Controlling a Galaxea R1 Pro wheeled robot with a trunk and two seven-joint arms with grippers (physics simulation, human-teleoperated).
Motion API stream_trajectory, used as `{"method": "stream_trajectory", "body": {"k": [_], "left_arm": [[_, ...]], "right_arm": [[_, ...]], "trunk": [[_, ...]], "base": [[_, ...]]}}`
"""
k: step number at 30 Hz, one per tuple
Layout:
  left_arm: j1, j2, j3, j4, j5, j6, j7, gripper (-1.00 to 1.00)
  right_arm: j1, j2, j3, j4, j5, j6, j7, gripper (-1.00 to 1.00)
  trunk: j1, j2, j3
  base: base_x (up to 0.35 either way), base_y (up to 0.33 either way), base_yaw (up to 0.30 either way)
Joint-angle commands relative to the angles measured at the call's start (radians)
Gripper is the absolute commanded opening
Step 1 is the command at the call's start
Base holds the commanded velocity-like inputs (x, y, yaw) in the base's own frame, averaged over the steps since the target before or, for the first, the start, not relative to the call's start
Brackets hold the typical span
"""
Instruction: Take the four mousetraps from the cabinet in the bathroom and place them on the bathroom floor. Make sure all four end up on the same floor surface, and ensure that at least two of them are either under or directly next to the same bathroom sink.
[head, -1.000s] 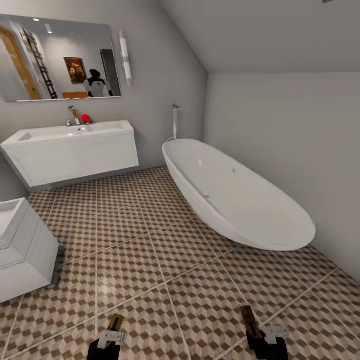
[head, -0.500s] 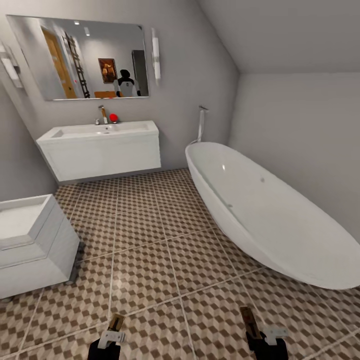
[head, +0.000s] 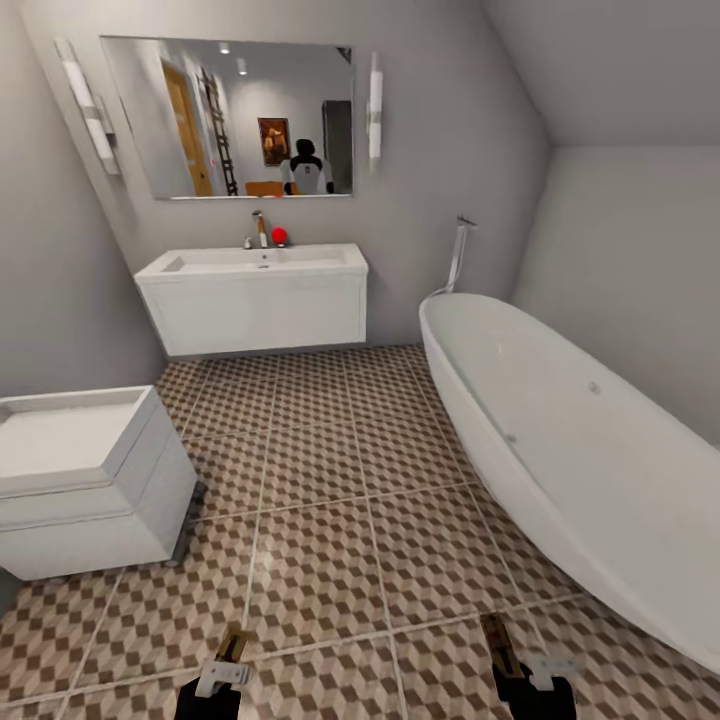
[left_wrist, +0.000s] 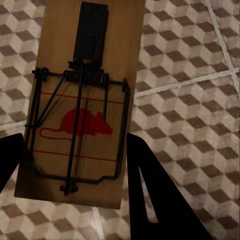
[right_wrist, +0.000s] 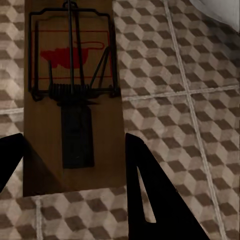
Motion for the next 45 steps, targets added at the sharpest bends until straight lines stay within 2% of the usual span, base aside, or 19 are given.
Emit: {"method": "stream_trajectory", "body": {"k": [1, 15, 45], "left_arm": [[-0.002, -0.001, -0.005, 0.004, 0.007, -0.006, -0.005, -1.00], [-0.002, 0.000, -0.005, 0.004, 0.007, -0.006, -0.005, -1.00], [-0.002, -0.001, -0.005, 0.005, 0.007, -0.006, -0.005, -1.00]], "right_arm": [[0.000, -0.001, 0.007, 0.000, -0.011, -0.004, 0.001, -1.00], [0.000, -0.002, 0.007, 0.000, -0.011, -0.004, 0.002, -1.00], [0.000, -0.003, 0.007, 0.000, -0.011, -0.004, 0.003, -1.00]], "trunk": [[0.000, 0.000, -0.001], [0.000, 0.000, -0.001], [0.000, 0.000, -0.001]], "base": [[0.284, 0.000, 0.286], [0.288, 0.000, 0.258], [0.308, 0.000, 0.007]]}}
